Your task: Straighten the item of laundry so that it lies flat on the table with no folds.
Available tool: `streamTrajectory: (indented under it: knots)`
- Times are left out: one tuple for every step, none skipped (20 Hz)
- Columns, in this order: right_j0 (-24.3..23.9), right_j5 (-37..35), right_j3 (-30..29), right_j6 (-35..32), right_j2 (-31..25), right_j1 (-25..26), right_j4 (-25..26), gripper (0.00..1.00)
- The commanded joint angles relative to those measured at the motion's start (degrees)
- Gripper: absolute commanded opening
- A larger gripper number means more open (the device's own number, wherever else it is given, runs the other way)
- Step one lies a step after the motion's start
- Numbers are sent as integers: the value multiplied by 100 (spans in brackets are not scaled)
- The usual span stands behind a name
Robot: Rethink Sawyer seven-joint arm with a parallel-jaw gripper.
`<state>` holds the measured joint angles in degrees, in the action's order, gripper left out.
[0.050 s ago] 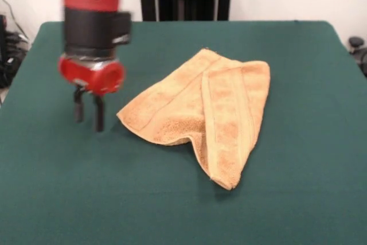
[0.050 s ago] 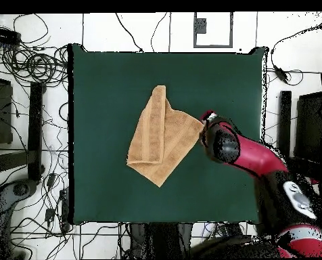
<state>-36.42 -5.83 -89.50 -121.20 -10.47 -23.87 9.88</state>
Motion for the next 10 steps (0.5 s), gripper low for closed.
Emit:
streamTrajectory:
  knots:
    - [-620, -1090, -161, 597, -2046, 1044, -14, 100]
    - [-653, -1101, -148, 616, -2090, 1070, 49, 100]
    - [-687, -1113, -136, 634, -2134, 1096, 111, 100]
    - [-724, -1122, -130, 677, -2181, 1124, 167, 100]
    - [-784, -1158, -99, 764, -2261, 1186, 231, 100]
    - [-844, -1194, -69, 851, -2341, 1248, 294, 100]
    - [-945, -1302, -51, 989, -2471, 1345, 332, 100]
    - [-1001, -1356, -49, 1037, -2539, 1397, 345, 100]
    - [-1091, -1487, -36, 1133, -2657, 1494, 328, 100]
    - [-1123, -1520, -18, 1153, -2692, 1540, 337, 100]
